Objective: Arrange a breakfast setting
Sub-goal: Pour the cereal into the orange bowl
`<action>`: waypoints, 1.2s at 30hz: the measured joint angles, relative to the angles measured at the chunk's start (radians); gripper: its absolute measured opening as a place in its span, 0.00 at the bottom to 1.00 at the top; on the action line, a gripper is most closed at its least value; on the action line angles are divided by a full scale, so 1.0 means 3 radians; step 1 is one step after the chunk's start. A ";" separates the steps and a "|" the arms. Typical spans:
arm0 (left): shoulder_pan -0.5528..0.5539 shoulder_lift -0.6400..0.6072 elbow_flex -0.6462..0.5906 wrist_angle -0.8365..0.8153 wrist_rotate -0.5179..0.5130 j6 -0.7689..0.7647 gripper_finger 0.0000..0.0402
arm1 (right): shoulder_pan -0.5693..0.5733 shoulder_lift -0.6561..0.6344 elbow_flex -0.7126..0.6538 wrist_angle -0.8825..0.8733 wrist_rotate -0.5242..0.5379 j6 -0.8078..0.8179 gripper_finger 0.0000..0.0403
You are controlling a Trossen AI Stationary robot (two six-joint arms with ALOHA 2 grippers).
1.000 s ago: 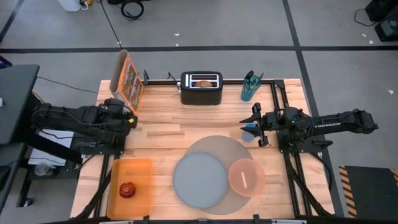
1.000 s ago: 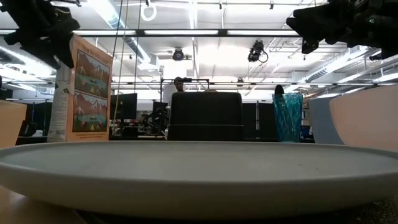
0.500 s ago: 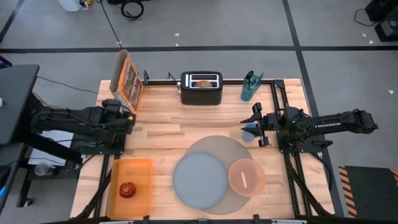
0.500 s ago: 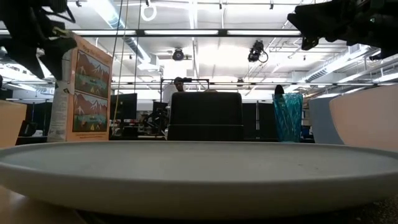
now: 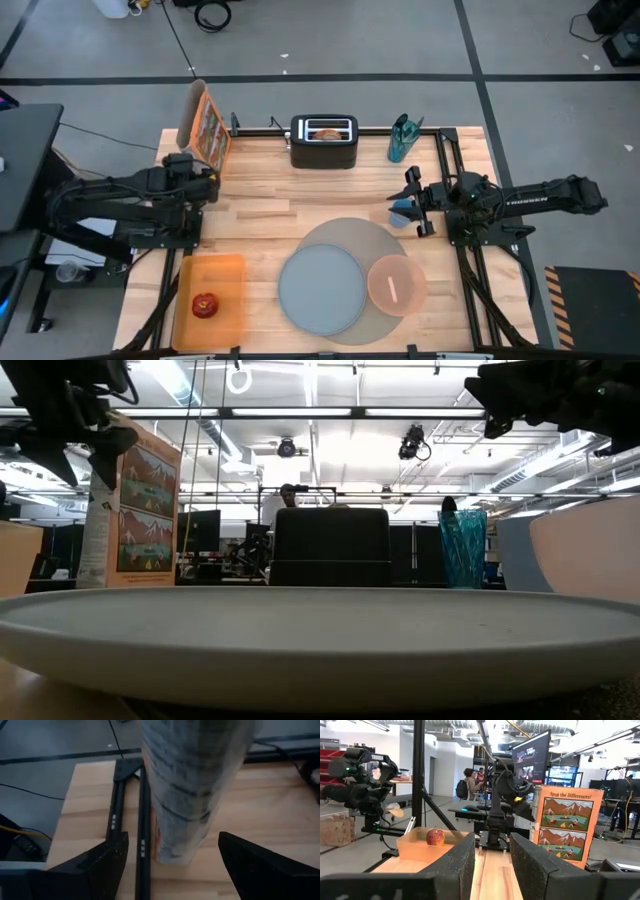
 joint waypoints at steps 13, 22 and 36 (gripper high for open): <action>0.0431 -0.0023 -0.0811 0.1696 -0.0382 0.0939 0.79 | 0.0161 0.0116 -0.0001 0.0127 0.0013 -0.0029 0.32; 0.0487 -0.0024 -0.1431 0.2292 -0.0337 0.0965 0.79 | 0.0164 0.0237 0.0000 0.0210 0.0038 -0.0028 0.32; 0.0486 -0.0025 -0.2106 0.3844 -0.0399 0.1687 0.64 | 0.0164 0.0429 0.0000 0.0344 0.0125 -0.0003 0.32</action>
